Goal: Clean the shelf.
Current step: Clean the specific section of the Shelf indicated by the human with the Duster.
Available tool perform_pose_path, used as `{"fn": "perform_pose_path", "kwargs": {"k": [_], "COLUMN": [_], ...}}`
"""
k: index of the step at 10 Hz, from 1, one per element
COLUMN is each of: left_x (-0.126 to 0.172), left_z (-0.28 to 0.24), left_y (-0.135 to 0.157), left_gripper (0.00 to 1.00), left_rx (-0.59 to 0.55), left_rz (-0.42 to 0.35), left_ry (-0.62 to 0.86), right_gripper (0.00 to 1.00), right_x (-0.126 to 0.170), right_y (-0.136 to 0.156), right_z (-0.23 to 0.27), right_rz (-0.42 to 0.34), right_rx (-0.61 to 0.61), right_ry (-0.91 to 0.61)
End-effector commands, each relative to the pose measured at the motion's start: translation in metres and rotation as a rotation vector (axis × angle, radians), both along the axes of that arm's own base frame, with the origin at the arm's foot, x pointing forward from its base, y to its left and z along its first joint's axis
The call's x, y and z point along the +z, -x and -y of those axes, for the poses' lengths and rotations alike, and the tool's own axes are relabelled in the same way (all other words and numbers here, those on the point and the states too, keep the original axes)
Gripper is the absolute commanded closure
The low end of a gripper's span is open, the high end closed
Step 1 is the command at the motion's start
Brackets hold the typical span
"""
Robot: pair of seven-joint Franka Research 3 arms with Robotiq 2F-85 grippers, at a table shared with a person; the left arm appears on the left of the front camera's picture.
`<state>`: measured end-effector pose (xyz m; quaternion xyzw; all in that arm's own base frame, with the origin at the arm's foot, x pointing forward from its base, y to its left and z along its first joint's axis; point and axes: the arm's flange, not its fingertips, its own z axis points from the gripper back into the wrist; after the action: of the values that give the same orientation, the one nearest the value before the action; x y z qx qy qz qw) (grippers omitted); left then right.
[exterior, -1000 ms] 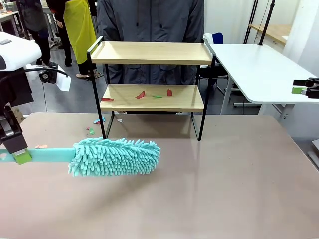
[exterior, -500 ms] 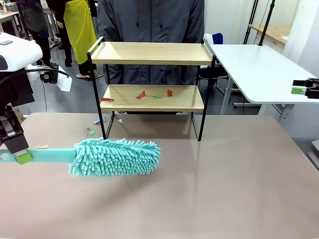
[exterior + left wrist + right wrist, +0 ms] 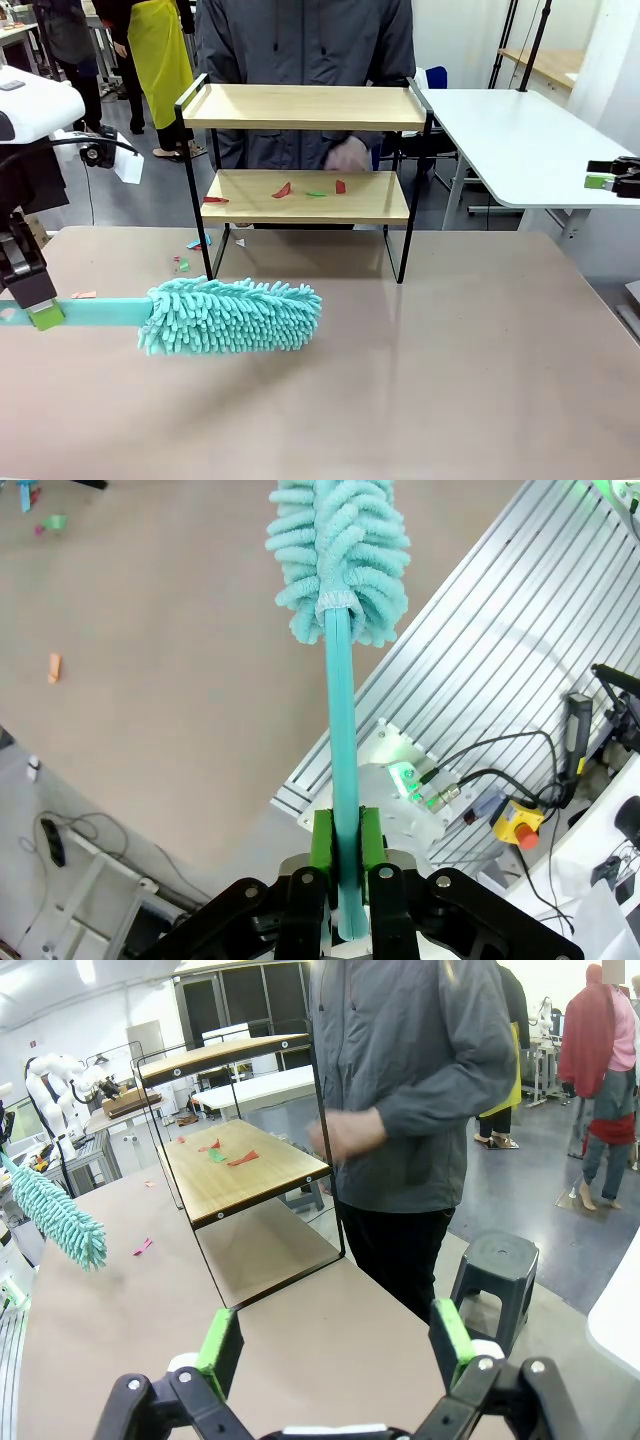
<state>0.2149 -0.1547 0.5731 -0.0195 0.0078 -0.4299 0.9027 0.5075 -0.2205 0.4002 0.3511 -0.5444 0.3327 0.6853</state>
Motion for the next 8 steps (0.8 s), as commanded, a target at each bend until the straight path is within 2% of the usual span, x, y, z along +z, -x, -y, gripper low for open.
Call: {"fn": "perform_pose_path", "kwargs": {"k": [1, 8], "left_x": [0.0002, 0.0002], "left_z": [0.0007, 0.0007], "left_y": [0.0032, 0.0032], "left_gripper": [0.87, 0.87], "left_rx": [0.014, 0.014], "left_rz": [0.0, 0.0], "left_ry": [0.01, 0.01], "right_gripper": [0.0, 0.0], "right_x": [0.0033, 0.0033], "right_y": [0.0004, 0.0004], "right_z": [-0.0022, -0.0022], "right_rz": [0.006, 0.006], "right_rx": [-0.003, -0.003], "right_ry": [0.004, 0.004]}}
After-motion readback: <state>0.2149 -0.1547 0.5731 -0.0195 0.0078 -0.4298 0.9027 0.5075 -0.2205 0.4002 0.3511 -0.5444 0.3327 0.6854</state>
